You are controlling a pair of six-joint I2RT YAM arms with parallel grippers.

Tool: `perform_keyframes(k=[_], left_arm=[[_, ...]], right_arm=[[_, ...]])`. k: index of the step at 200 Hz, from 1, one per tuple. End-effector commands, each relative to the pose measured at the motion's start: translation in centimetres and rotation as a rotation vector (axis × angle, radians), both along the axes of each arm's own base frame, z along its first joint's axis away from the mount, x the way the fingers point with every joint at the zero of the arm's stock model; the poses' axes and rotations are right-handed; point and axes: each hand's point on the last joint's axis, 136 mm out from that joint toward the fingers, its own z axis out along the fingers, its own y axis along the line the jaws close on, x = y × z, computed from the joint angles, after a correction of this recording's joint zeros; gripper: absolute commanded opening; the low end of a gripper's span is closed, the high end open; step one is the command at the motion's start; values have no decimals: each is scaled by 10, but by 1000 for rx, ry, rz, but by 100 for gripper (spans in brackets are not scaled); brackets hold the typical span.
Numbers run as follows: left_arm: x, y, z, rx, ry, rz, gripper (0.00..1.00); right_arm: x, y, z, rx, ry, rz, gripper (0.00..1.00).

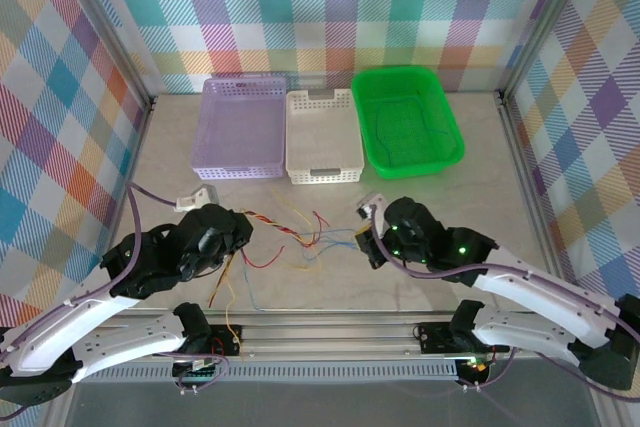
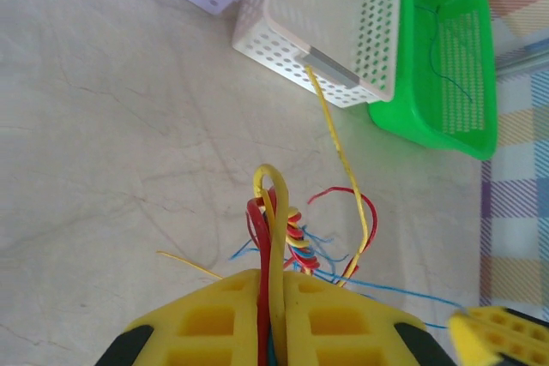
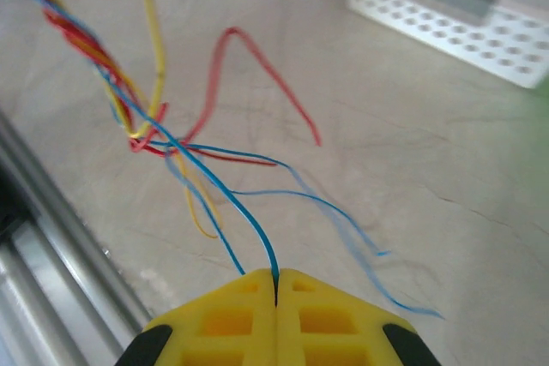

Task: Untangle the cables

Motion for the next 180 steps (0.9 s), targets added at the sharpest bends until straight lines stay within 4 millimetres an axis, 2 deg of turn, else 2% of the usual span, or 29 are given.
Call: perform_keyframes(k=[1,38,70,137,180], left_arm=[[1,17,5,66,-23,16,0],[2,22,-2,94,-18,21,0],[2,21,-8,96,-17,15,0],[2,26,-23,146,0,12,0],[0,25,-39,170,26,0,0]], right_arm=[[6,-30,5,1,20,-130,0],[16,-64,32,30,-19,-240,0],[22,-77,61,40,-61,-277,0],[39,-102,157,58,-245,-374,0],[45,-101,211,98,-329,-378,0]])
